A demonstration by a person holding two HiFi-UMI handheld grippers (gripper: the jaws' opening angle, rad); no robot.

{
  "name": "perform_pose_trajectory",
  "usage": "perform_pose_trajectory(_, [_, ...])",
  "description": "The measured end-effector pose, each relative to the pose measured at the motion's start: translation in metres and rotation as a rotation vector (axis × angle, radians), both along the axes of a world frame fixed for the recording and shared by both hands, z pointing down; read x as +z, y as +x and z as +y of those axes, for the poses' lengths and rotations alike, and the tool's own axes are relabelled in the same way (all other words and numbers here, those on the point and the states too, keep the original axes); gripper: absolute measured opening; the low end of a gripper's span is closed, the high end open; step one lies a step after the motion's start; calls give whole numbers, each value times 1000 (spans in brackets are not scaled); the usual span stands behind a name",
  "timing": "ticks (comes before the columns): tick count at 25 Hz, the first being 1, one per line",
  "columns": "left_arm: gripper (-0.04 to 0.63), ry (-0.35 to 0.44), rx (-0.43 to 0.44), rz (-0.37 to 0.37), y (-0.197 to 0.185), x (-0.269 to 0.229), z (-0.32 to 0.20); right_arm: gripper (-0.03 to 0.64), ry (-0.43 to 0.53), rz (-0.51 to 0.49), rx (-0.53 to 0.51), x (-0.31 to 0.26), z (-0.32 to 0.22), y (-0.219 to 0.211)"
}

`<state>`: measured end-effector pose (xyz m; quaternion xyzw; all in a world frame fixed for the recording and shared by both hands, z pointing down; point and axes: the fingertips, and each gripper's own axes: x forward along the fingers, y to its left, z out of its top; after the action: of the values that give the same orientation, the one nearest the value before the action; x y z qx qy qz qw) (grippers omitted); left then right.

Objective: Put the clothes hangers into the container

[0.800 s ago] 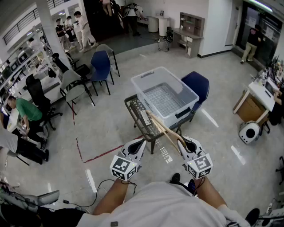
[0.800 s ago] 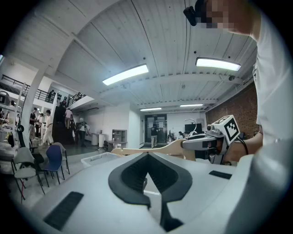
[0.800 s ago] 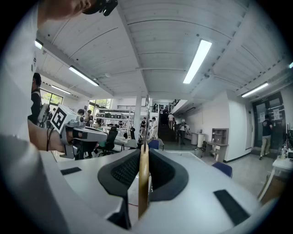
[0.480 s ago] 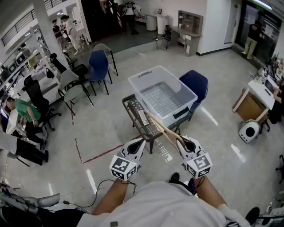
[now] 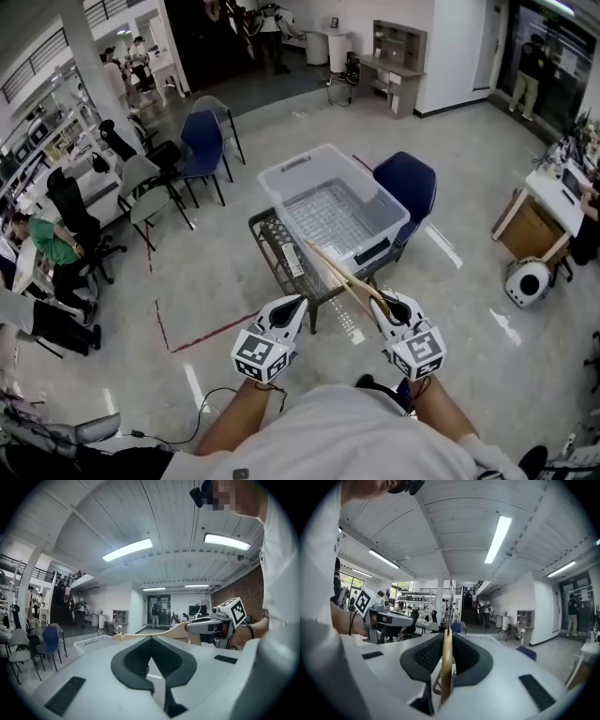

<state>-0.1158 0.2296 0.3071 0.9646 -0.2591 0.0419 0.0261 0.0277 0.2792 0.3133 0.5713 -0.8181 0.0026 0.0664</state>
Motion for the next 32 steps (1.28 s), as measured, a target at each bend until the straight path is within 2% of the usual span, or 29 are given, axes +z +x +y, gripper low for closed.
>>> perform_pose_trajectory(10, [16, -9, 5, 4, 101, 6, -41, 64, 8, 11, -12, -2, -42, 96])
perform_pose_trajectory(16, [16, -52, 2, -5, 134, 23, -55, 63, -8, 13, -34, 5, -66, 122])
perform_pose_trajectory(24, [17, -71, -9, -6, 132, 36, -103, 63, -39, 8, -45, 21, -114, 120])
perform_pose_trajectory(32, [16, -70, 20, 17, 96, 35, -176, 63, -40, 28, -17, 17, -188, 85])
